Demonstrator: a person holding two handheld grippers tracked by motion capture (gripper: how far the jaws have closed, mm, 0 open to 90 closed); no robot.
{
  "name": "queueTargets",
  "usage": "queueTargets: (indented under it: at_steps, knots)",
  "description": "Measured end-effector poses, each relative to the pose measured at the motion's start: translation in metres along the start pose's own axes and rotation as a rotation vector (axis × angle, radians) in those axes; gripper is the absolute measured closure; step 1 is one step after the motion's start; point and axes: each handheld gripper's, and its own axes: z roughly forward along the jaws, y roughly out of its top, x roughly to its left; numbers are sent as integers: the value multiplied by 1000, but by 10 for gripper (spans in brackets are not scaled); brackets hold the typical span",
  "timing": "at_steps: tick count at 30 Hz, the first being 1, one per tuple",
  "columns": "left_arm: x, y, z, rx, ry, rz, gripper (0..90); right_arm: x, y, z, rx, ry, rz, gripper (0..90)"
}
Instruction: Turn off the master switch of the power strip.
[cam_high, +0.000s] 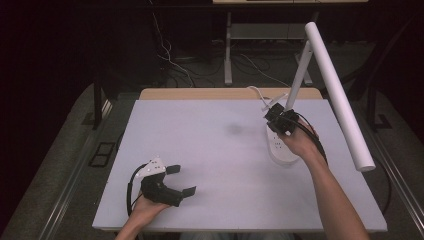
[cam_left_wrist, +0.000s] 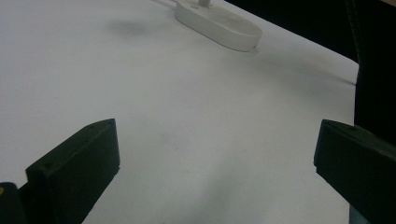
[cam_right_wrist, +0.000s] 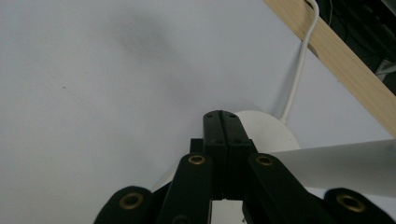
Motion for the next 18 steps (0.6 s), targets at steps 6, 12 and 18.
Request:
queueTargets:
  at_steps: [6, 12, 18]
  knots:
    - [-1, 0, 2, 2, -1, 1, 0, 6, -4, -15, -30, 20, -3, 896]
    - [-1, 0, 2, 5, -2, 1, 0, 11, -12, -31, -72, 44, 8, 895]
    - [-1, 0, 2, 2, 0, -2, 0, 18, -22, -43, -115, 69, 12, 895]
